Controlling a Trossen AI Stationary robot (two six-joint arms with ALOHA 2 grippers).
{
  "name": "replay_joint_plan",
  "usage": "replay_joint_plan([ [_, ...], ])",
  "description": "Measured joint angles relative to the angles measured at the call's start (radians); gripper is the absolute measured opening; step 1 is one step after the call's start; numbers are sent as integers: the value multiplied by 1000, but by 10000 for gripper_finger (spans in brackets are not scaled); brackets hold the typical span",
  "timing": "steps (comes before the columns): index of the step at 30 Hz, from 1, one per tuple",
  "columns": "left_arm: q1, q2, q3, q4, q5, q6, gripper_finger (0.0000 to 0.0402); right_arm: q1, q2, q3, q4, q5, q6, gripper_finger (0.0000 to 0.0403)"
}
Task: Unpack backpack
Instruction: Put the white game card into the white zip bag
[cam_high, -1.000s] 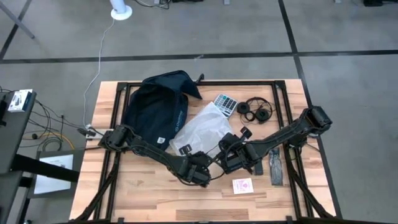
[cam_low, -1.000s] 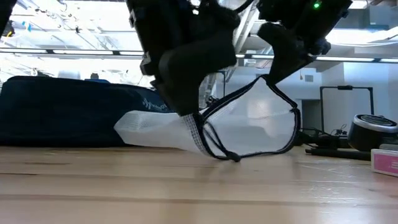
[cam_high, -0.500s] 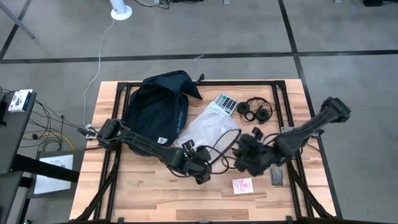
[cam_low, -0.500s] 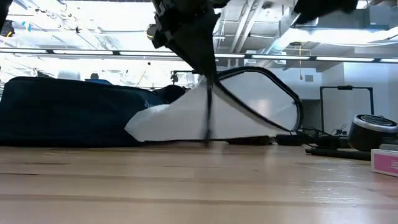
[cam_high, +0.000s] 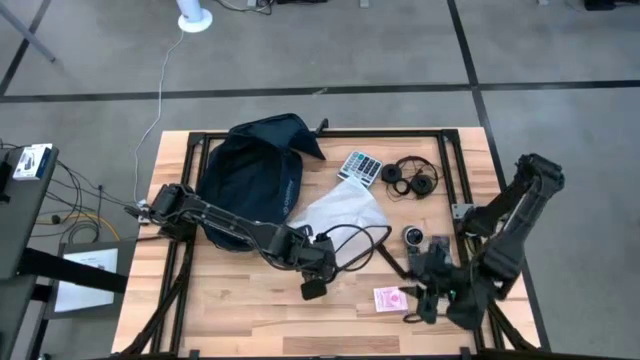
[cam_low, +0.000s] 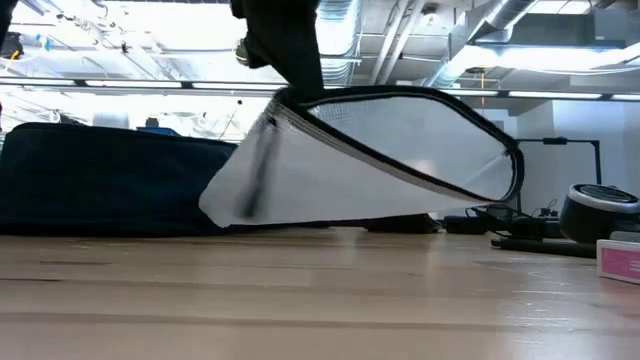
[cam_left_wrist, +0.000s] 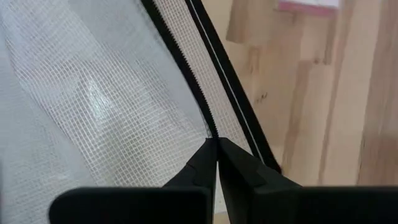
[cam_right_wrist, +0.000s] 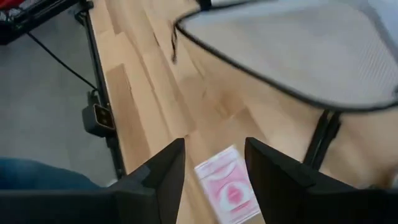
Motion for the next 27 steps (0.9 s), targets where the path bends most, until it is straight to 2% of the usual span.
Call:
replay_joint_plan([
  [5,-1,-5,0,-79,-12,56,0,23,93,0,27,-54,120,143],
  [12,0,-5,0,-110,-52,117,0,-28,203,-1,74,-349,291,133],
  [16,-4,-5,0,-103,-53,138,0,-48,235,-1,143,-406,225,133],
  [23,-15,-5,0,-87,-53,142,0,-115,242,-1,109,-419,193,133],
  [27,-14,-5,0,-59,-53,127,0,-159,242,-1,122,-548,11,147],
])
